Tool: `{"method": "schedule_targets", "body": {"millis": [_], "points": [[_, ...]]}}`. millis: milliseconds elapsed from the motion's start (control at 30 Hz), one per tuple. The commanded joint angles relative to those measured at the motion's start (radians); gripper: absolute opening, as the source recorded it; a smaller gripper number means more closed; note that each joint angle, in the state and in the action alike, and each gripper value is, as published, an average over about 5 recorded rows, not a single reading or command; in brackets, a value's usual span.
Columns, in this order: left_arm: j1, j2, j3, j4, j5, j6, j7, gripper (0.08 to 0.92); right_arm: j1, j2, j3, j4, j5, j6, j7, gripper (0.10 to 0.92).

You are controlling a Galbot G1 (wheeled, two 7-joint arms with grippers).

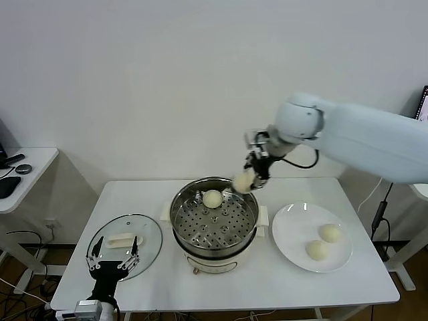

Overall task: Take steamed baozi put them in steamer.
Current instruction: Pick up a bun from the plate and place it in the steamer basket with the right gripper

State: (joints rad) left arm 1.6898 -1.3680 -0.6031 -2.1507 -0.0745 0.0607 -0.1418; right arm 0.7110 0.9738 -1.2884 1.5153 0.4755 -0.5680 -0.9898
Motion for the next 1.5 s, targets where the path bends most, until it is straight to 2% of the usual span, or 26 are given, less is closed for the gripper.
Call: {"method": "schedule_targets", "body": {"millis": [33,467,967,1233,1333,1500], "points": [[-0.005,-0.006,-0.010,0.005,-0.002,-0.001,-0.001,0.823,-0.069,0.256,-0.060,-0.053,0.130,-0.153,0.091,0.568],[-0.004,-0.013,-0.025,0.008,-0.002,-0.001,-0.002,0.823,-0.210,0.402,-0.046,-0.232,0.080,-0.158,0.100,0.574],[-0.007,-0.009,-0.033,0.016,-0.003,-0.002,-0.002,0.823,-0.288,0.457,0.000,-0.337,0.023,-0.154,0.112,0.577],[-0.007,-0.011,-0.033,0.014,-0.005,-0.002,-0.002,0.823,-0.274,0.443,0.016,-0.344,0.014,-0.149,0.110,0.579],[-0.008,-0.012,-0.029,0.014,-0.003,-0.002,-0.002,0.823,-0.256,0.424,0.025,-0.328,0.018,-0.148,0.103,0.608],[-0.009,-0.012,-0.026,0.010,0.000,0.000,-0.001,0.823,-0.206,0.364,0.039,-0.268,0.015,-0.140,0.068,0.742]]}}
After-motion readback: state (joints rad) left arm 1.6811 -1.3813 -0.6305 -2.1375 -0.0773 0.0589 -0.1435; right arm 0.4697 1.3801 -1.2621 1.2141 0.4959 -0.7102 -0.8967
